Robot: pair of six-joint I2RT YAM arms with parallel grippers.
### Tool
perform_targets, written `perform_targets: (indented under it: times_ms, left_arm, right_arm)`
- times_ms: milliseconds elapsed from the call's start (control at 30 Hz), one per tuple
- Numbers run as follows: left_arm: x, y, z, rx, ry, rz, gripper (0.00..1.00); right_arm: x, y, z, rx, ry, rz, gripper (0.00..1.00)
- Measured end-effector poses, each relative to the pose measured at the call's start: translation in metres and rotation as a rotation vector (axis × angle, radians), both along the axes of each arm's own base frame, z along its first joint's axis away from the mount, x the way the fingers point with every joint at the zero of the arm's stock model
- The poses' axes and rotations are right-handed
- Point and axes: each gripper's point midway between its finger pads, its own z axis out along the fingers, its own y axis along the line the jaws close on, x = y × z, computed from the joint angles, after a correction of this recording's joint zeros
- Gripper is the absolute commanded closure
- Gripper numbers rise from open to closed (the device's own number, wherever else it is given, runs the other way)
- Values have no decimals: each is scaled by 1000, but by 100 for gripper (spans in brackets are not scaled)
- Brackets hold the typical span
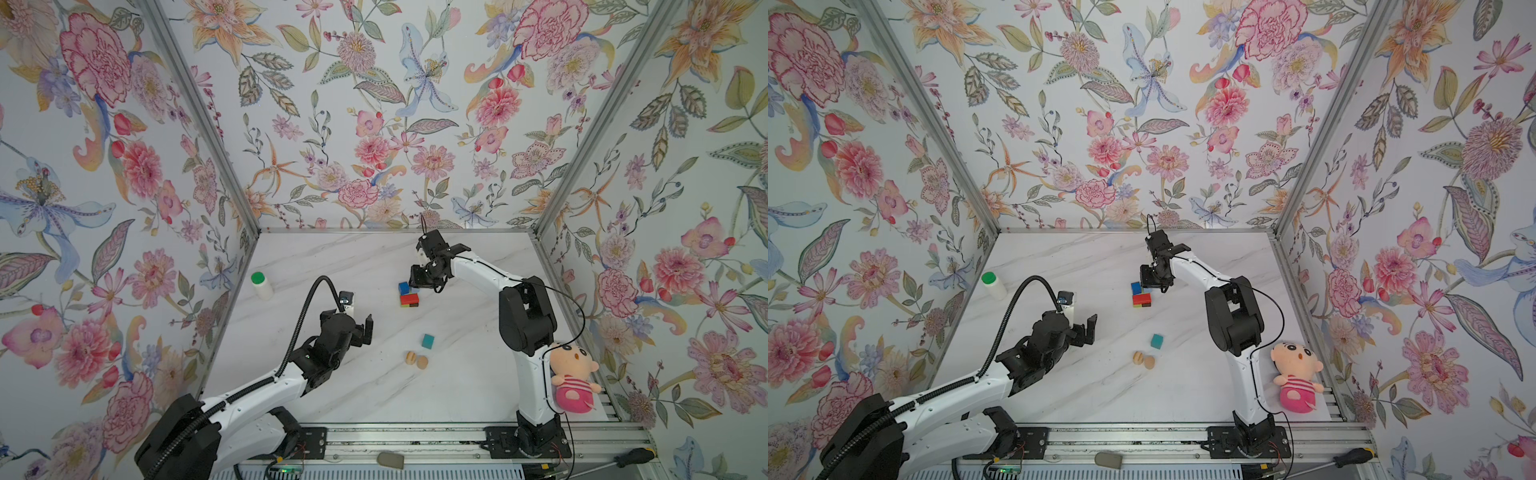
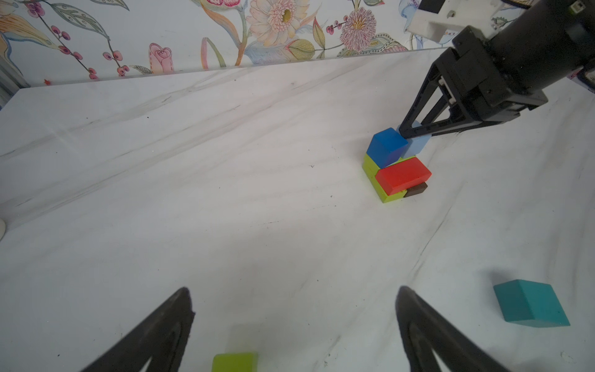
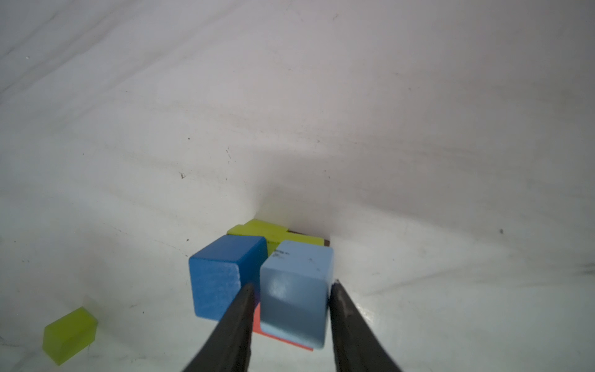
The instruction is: Build the wood block tower
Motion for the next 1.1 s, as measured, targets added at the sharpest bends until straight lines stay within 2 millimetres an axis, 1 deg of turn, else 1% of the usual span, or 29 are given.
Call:
perform_targets:
  times_ms: [500,700,967,1033,1100]
  left_arm:
    - [0,1,-1,0,3,5,1]
    - [0,1,0,-1,3,4,1]
    - [2,-1,3,0,-2,3,1]
    - [4,-2,6,-4,-6,3,1]
    - [5,-3,10,-8,-12,3,1]
  right_arm:
    - [0,0,0,5,3,1,57]
    - [1,-2,0,6,3,-6,52]
    - [3,-5,2,7,0,-15,49]
    - [4,-6,4,8,-3,-16,44]
    - [4,-6,6,9,-7,-18,33]
